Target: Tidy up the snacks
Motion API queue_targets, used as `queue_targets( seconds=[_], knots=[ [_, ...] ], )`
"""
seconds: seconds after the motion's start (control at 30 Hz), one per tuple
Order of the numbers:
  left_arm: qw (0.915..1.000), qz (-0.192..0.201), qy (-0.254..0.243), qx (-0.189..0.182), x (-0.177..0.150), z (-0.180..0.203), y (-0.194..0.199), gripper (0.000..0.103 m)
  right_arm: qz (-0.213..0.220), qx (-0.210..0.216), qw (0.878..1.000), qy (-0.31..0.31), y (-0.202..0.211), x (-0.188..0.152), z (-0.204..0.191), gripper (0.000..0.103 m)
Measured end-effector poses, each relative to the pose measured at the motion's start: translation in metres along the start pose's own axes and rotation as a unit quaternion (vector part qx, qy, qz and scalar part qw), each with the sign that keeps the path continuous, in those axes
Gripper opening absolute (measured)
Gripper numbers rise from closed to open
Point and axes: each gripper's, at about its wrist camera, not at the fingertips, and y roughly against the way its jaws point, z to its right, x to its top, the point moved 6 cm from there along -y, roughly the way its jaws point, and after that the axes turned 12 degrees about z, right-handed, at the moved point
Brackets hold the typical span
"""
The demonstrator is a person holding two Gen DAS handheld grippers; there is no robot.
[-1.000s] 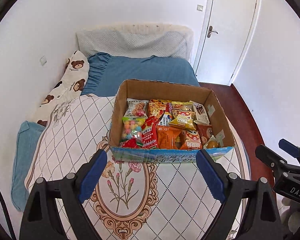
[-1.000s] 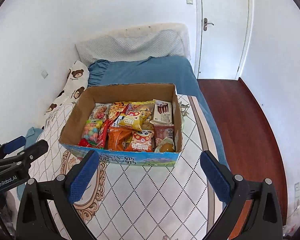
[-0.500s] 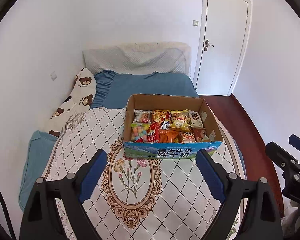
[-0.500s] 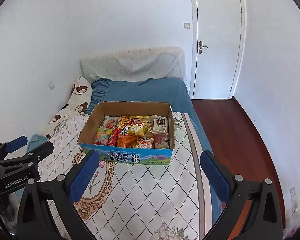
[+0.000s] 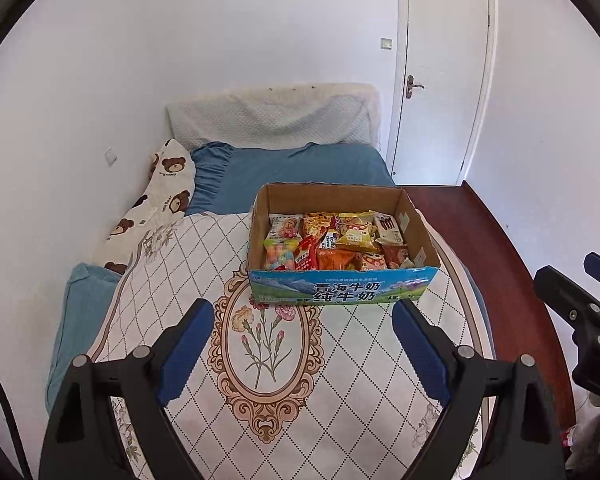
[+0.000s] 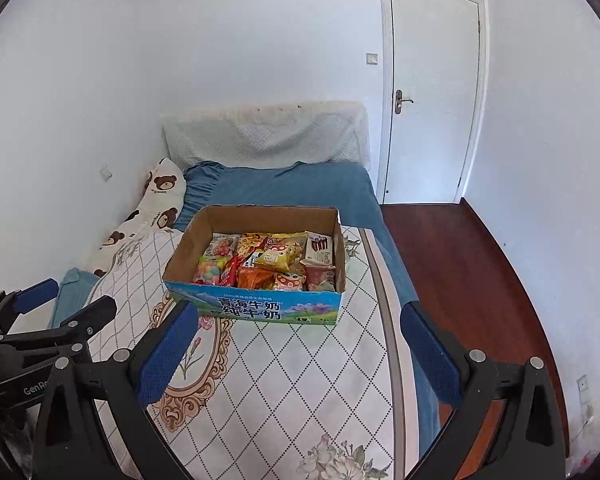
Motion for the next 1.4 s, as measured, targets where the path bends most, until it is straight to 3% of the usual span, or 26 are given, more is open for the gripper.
queue_targets(
  seconds=[0.27, 0.37, 0.7, 0.97, 1.4],
  knots=[
    [0.9997, 0.017, 0.005, 0.017, 0.007, 0.003, -0.037, 0.091, 0.009, -0.021, 1.000, 0.000, -0.031, 0.001, 0.009, 0.103],
    [0.9999, 0.012, -0.004, 0.012, 0.007, 0.008, -0.058, 0.102, 0.011, -0.030, 0.999, 0.004, -0.050, 0.000, 0.012, 0.103],
    [0.9994, 0.013, -0.008, 0.030, 0.002, 0.012, -0.103, 0.102, -0.004, -0.056, 0.998, -0.005, -0.108, -0.010, 0.027, 0.103],
    [0.9993, 0.015, -0.012, 0.033, 0.003, 0.017, -0.117, 0.102, -0.013, -0.066, 0.998, 0.005, -0.134, -0.017, 0.030, 0.103],
    [0.9993, 0.011, -0.015, 0.032, 0.002, 0.019, -0.120, 0.102, -0.020, -0.068, 0.997, 0.005, -0.139, -0.024, 0.031, 0.103]
  ],
)
